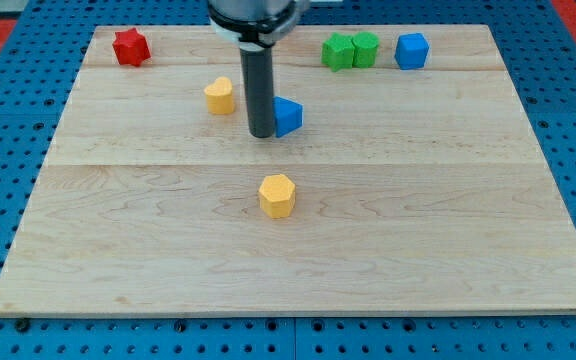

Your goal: Push the blue triangle left to the green star

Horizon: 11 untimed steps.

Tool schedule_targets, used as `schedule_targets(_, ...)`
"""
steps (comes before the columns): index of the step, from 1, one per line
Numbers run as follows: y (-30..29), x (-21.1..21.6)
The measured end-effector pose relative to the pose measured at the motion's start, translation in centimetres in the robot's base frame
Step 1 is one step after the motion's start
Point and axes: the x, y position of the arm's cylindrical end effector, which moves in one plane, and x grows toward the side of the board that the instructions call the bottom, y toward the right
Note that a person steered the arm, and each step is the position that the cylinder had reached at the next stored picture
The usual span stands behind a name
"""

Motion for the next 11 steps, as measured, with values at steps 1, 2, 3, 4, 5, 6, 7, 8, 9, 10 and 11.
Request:
schedule_targets(1,3.0,0.0)
schedule_targets(2,5.0,-0.7)
schedule_targets(3,4.7,-4.3)
schedule_targets(4,4.7,-6.4)
schedule_targets(5,6.3,-5.7)
schedule_targets(6,6.0,-7.3)
schedule_targets(7,5.6,-9.5)
schedule_targets(8,5.0,-10.7)
schedule_targets(9,3.4,-11.2)
schedule_targets(10,2.6,-11.4)
schedule_targets(11,2.6,-11.6)
